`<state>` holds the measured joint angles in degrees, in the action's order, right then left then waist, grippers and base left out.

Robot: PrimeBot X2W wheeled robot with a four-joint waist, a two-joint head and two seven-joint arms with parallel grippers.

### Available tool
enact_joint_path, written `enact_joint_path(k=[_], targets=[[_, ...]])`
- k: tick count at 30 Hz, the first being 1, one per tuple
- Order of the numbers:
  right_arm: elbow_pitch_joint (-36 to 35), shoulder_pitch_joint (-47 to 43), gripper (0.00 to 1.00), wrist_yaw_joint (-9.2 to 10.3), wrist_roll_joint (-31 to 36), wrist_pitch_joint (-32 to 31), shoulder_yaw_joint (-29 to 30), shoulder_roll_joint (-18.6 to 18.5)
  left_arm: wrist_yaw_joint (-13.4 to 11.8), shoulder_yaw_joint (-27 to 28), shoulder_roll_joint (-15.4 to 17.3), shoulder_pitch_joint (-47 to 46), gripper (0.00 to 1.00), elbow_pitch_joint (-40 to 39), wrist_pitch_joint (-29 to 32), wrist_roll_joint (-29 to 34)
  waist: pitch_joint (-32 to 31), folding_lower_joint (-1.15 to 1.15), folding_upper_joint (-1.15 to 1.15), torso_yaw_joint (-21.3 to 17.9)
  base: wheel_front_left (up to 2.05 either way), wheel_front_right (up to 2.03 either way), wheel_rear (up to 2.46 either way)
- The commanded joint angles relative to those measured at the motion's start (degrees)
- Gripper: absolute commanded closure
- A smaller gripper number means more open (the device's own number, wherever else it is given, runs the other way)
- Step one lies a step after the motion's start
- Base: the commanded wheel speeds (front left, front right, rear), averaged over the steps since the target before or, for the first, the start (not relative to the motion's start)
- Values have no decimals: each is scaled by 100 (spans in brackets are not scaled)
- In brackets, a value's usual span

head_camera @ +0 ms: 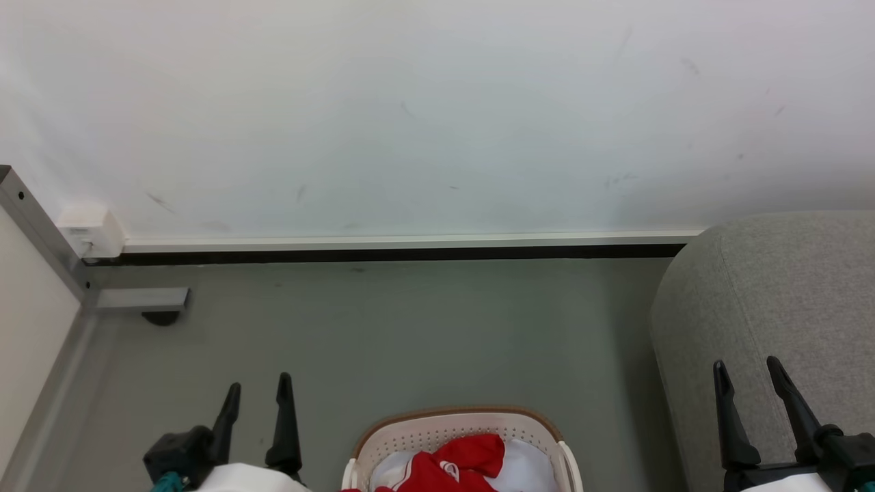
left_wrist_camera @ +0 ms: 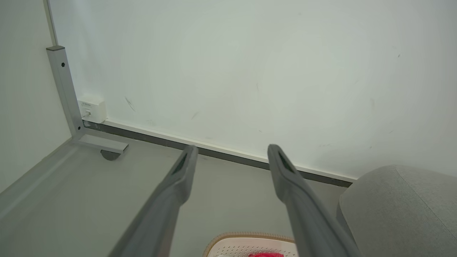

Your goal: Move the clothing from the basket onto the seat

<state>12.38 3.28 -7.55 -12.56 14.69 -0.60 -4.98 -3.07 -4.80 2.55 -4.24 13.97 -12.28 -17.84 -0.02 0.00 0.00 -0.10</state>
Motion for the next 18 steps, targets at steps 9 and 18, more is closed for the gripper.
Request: enact_joint_path(k=[9, 18], targets=[[79, -79, 0, 10, 489, 35, 148, 91, 39, -8, 52, -49, 0, 85, -165, 388, -8, 0, 0, 5, 0, 0, 0], [100, -94, 0, 11, 849, 43, 219, 183, 21, -49, 54, -24, 0, 104, -253, 741, -11, 0, 0, -8, 0, 0, 0]])
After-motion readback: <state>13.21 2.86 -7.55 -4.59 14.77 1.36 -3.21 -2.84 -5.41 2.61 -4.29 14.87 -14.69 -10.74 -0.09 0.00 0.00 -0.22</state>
